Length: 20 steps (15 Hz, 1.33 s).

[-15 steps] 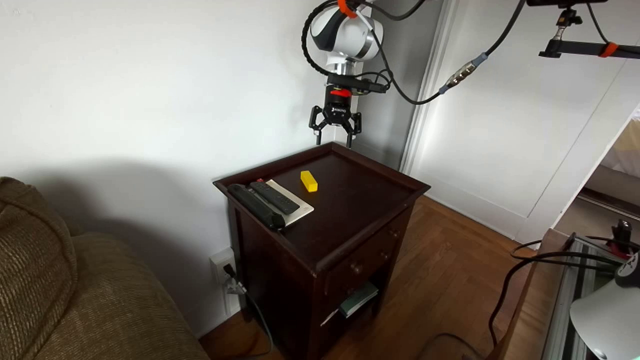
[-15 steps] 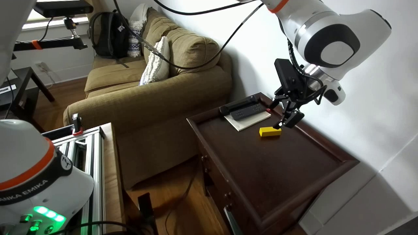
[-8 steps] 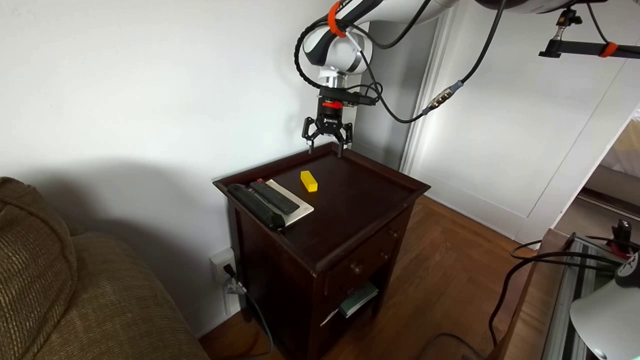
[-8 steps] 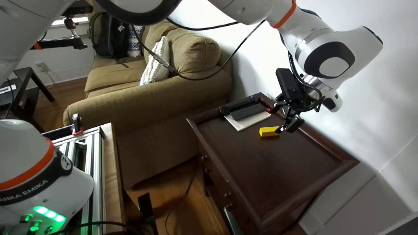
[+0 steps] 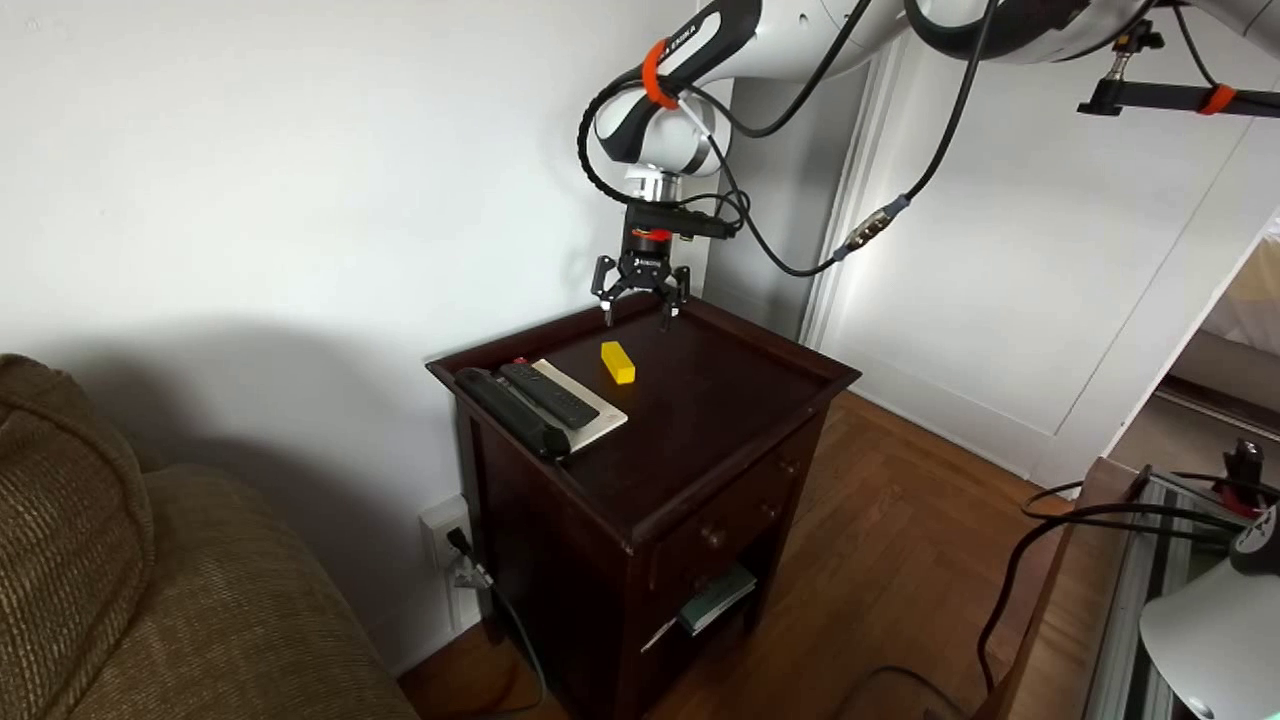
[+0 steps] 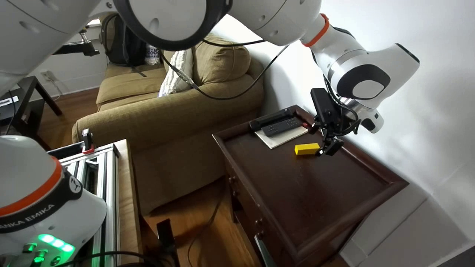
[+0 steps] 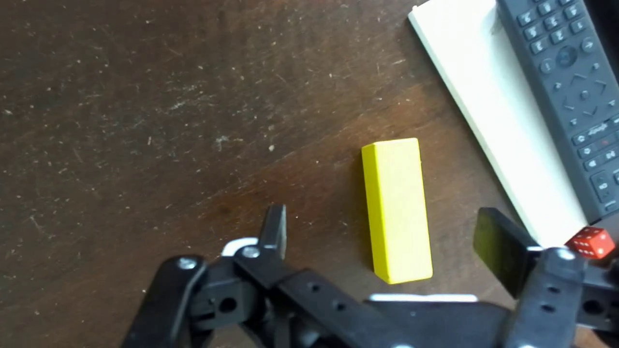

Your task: Place the yellow block upright

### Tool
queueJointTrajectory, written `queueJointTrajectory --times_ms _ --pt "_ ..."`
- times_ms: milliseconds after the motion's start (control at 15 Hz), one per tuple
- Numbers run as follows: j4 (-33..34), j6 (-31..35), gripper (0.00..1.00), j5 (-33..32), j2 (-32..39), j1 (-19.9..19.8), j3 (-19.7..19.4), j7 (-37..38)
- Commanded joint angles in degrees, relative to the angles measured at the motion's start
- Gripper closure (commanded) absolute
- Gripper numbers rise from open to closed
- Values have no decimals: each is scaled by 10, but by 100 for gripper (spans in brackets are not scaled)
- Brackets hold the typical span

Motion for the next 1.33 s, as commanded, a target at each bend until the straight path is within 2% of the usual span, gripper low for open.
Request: queueJointTrajectory --times_ms 0,400,533,667,867,1200,1267 --pt "37 31 0 -15 39 8 6 14" --pt "76 48 1 -27 73 19 6 20" --pt "95 38 6 -30 84 17 8 22" --pt "110 30 30 -30 93 13 10 24" --pt "129 17 57 -33 106 12 10 28" --pt "152 -6 94 -29 120 6 11 47" --pt "152 -17 92 -23 119 2 15 55"
